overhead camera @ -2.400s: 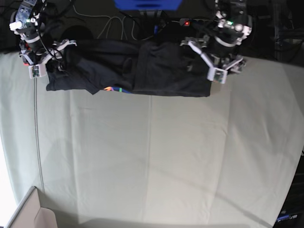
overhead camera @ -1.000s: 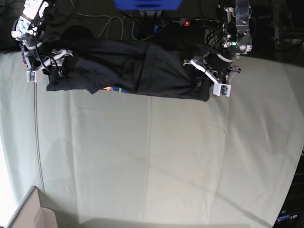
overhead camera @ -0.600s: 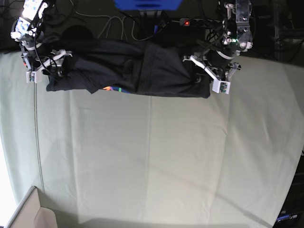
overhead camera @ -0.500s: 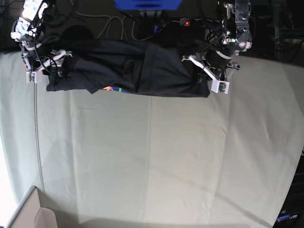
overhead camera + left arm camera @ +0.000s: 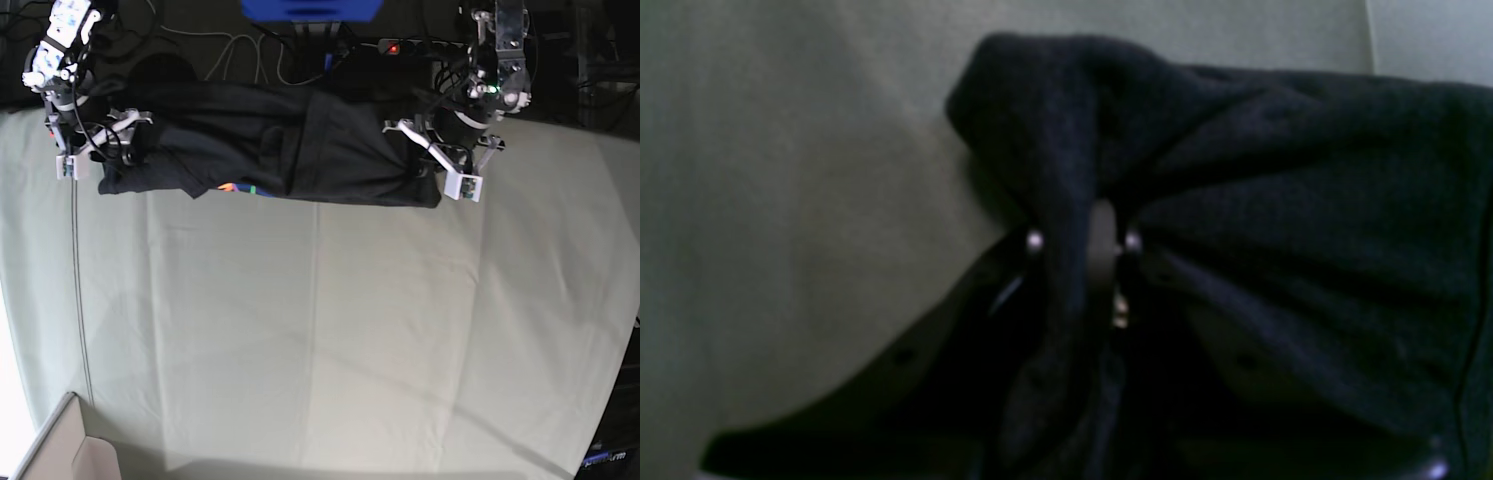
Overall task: Layout the t-shirt on the table in an organized manner, then fold the t-shirt properly
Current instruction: 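Fold the strip's end with the left gripper toward the right gripper, then lift the strip's end with the right gripper and fold it toward the left gripper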
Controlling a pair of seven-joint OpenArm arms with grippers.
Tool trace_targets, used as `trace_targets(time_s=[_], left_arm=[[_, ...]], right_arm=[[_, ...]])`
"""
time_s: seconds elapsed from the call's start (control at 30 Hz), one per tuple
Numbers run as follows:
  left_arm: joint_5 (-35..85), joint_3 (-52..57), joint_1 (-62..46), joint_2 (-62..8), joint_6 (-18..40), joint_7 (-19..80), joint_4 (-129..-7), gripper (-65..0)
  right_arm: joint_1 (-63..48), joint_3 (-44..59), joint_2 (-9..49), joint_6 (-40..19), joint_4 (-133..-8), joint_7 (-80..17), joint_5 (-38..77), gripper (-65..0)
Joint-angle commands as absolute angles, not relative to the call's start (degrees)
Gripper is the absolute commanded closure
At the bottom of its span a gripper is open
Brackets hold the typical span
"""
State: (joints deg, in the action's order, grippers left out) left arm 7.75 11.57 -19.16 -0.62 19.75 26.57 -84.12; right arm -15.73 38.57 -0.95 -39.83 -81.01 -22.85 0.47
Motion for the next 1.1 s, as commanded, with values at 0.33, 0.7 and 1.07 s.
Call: trace_targets(time_s=[0.33, 0.7, 1.07], left_arm=[[7.43, 11.74, -17.98, -0.75, 19.47, 25.98, -84.97, 0.0], [7.43, 11.82, -16.22, -0.75, 19.38, 26.07, -84.97, 0.0], [7.43, 11.82, -15.25, -0.75, 18.95, 26.07, -84.53, 0.0]], right_arm=[[-16.13, 32.92, 0.48, -40.00, -78.55, -22.55, 0.84, 0.0], [-16.75, 32.66, -0.40, -40.00, -97.98, -30.02, 0.84, 0.0], [-16.04, 24.22, -0.40, -40.00, -110.02, -40.57, 0.84, 0.0]])
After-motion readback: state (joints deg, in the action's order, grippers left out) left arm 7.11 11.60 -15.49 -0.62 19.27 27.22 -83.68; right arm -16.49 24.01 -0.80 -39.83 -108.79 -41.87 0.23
